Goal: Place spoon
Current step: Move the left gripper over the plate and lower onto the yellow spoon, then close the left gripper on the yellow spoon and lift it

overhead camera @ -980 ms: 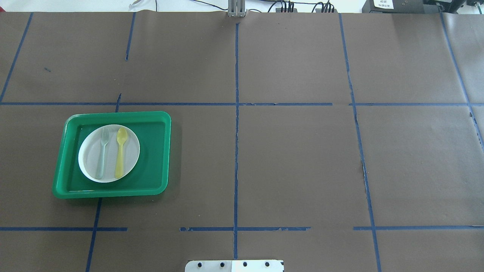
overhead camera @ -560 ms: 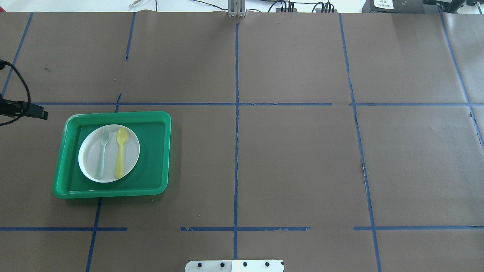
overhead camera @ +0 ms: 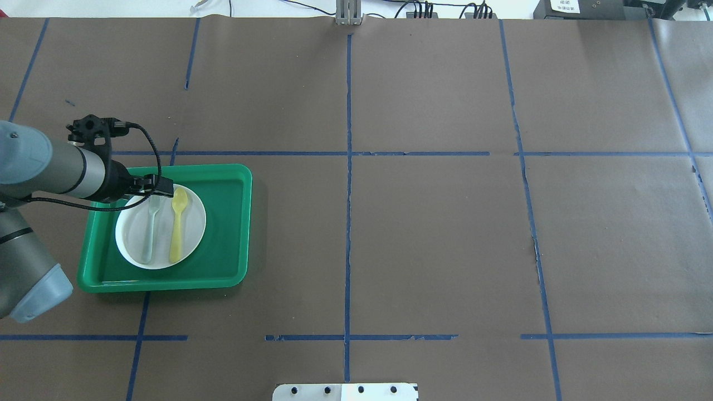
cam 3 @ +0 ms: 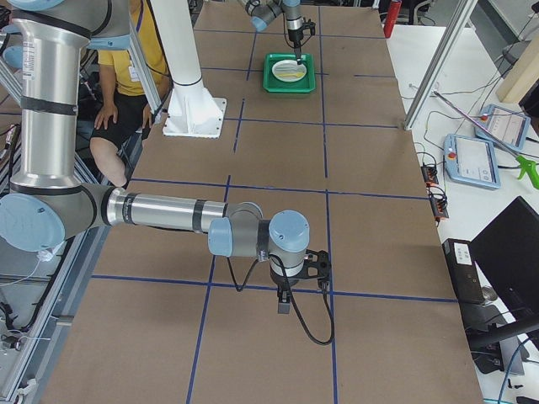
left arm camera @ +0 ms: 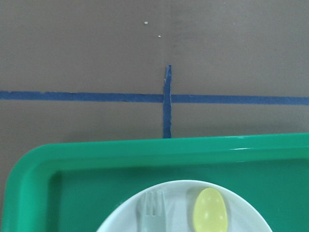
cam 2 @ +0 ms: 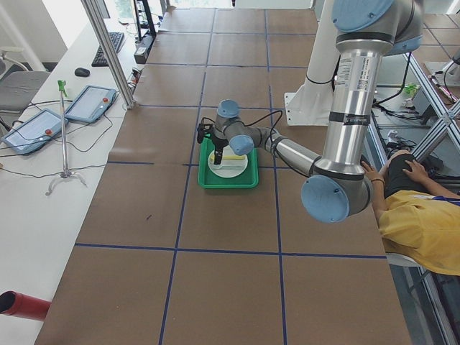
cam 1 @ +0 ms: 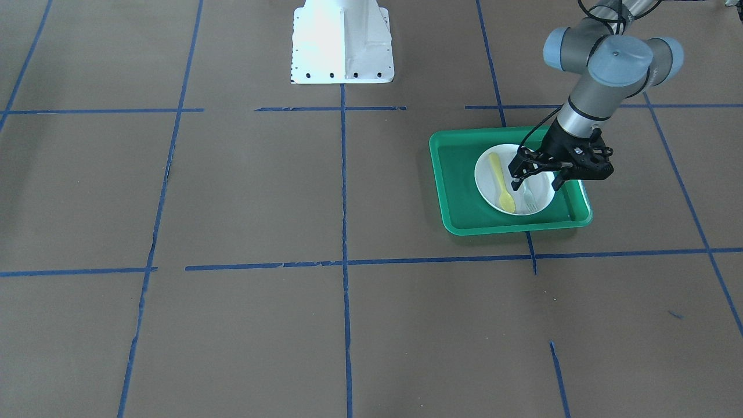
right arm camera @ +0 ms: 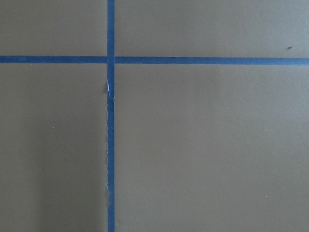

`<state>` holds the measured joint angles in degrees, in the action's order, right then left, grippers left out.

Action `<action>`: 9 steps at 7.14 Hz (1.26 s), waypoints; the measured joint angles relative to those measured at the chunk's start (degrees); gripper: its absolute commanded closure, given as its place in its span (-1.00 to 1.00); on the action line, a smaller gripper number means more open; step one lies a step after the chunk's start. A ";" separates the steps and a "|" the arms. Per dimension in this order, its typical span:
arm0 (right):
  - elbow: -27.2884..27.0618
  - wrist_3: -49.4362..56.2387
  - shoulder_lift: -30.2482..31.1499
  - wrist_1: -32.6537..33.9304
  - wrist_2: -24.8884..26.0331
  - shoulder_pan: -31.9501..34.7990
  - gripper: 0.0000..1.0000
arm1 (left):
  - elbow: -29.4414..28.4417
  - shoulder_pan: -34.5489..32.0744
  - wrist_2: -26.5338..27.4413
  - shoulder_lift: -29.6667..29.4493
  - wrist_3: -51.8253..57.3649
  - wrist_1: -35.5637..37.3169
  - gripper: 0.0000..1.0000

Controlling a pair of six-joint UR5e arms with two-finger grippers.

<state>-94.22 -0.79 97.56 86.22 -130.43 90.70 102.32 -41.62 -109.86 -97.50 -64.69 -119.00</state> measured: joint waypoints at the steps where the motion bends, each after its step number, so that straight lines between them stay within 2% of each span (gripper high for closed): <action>1: 0.00 0.00 0.00 0.00 0.00 0.00 -1.00 | -0.48 1.69 1.12 -0.51 -1.93 0.22 -0.42; 2: 0.00 0.00 0.00 0.00 0.00 0.00 -1.00 | -0.64 2.88 2.08 -0.69 -2.97 0.47 -0.04; 3: 0.00 0.00 0.00 0.00 0.00 0.00 -1.00 | -0.66 3.96 2.90 -0.73 -3.40 0.67 -0.03; 4: 0.00 0.00 0.00 0.00 0.00 0.00 -1.00 | -0.65 4.79 3.24 -0.75 -3.54 0.75 0.07; 7: 0.00 0.00 0.00 0.00 0.00 0.00 -1.00 | -0.64 6.13 3.42 -0.85 -3.60 0.99 0.11; 8: 0.00 0.00 0.00 0.00 0.00 0.00 -1.00 | -0.68 6.26 3.42 -0.88 -3.60 1.09 0.28; 9: 0.00 0.00 0.00 -0.02 0.00 0.00 -1.00 | -0.71 6.36 3.42 -0.89 -3.60 1.15 0.82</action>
<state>-94.22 -0.79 97.56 86.20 -130.43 90.70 101.61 -35.27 -106.44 -98.38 -68.29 -117.86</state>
